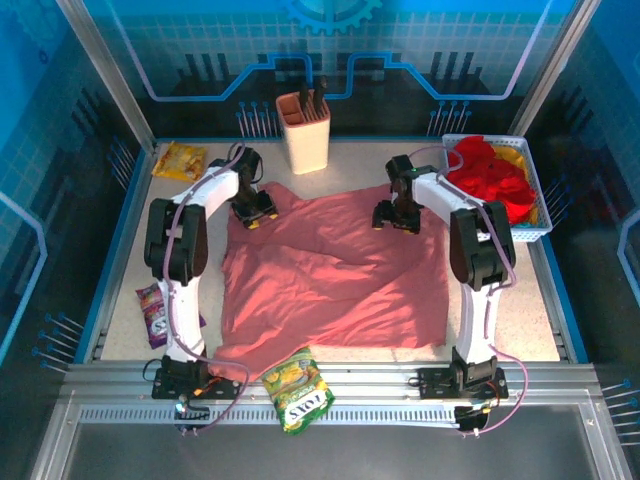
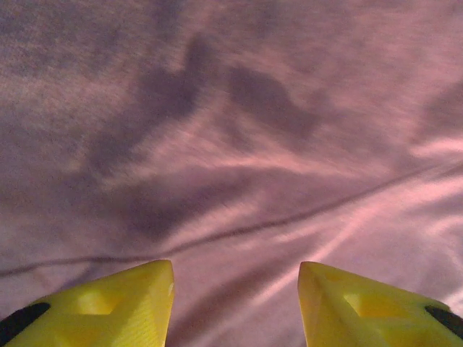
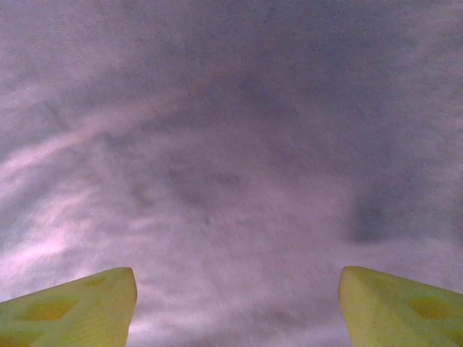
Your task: Fold and stack the t-shirts
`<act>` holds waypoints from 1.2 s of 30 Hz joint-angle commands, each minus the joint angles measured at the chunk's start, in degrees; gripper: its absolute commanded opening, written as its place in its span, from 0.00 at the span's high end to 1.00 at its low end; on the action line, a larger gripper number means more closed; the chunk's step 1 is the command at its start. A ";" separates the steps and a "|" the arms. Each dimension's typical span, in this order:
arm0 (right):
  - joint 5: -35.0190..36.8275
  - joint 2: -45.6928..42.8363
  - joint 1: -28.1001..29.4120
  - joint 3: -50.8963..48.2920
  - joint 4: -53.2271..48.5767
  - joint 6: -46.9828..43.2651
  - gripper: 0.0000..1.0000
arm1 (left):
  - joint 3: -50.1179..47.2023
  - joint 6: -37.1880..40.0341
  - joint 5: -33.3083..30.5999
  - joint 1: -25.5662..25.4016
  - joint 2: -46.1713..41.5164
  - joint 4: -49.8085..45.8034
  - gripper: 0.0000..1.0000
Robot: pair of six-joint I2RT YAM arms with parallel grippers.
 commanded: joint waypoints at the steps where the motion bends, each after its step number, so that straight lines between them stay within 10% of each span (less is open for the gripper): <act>1: -2.24 3.27 -0.56 2.62 -0.58 0.51 0.26 | 3.78 2.82 -1.25 0.57 3.11 -5.68 0.51; 24: -6.12 22.13 -3.22 30.09 -6.71 1.71 0.25 | 48.66 5.11 -3.59 5.01 30.48 -23.16 0.54; 36: -7.14 24.14 -4.17 33.06 -3.53 7.95 0.24 | 55.43 4.47 -0.48 6.01 31.59 -9.73 0.45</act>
